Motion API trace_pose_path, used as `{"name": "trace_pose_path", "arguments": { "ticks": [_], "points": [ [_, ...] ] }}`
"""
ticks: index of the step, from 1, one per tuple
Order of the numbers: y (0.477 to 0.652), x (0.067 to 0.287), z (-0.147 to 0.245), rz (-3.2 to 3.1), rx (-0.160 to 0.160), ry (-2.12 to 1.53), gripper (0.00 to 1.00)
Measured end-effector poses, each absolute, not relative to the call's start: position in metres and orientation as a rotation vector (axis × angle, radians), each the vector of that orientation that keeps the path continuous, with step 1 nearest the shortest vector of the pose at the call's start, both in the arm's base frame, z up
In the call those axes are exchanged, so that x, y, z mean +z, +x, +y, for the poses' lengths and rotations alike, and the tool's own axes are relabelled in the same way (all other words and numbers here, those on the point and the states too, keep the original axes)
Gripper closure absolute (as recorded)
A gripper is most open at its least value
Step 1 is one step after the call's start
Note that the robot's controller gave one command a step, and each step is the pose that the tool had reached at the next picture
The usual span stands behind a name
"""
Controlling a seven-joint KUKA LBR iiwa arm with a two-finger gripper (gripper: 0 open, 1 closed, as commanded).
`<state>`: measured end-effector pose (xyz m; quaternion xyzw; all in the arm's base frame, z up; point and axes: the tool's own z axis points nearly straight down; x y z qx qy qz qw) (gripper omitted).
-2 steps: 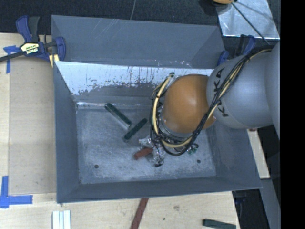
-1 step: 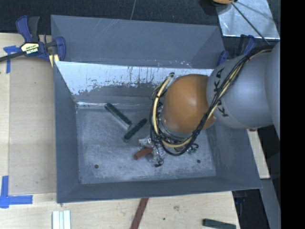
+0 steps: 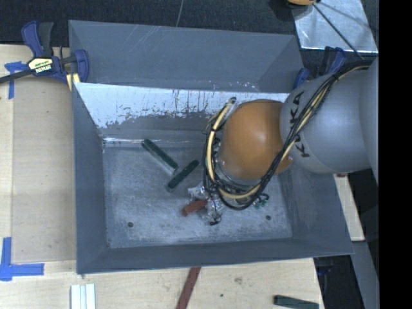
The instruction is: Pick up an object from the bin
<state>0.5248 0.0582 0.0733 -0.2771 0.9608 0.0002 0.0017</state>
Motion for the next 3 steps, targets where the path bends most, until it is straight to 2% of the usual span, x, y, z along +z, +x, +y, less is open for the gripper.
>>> {"name": "trace_pose_path", "arguments": {
  "ticks": [3],
  "points": [
    [0.526, 0.11, 0.058, 3.014, -0.001, -0.865, 1.0]
  ]
}}
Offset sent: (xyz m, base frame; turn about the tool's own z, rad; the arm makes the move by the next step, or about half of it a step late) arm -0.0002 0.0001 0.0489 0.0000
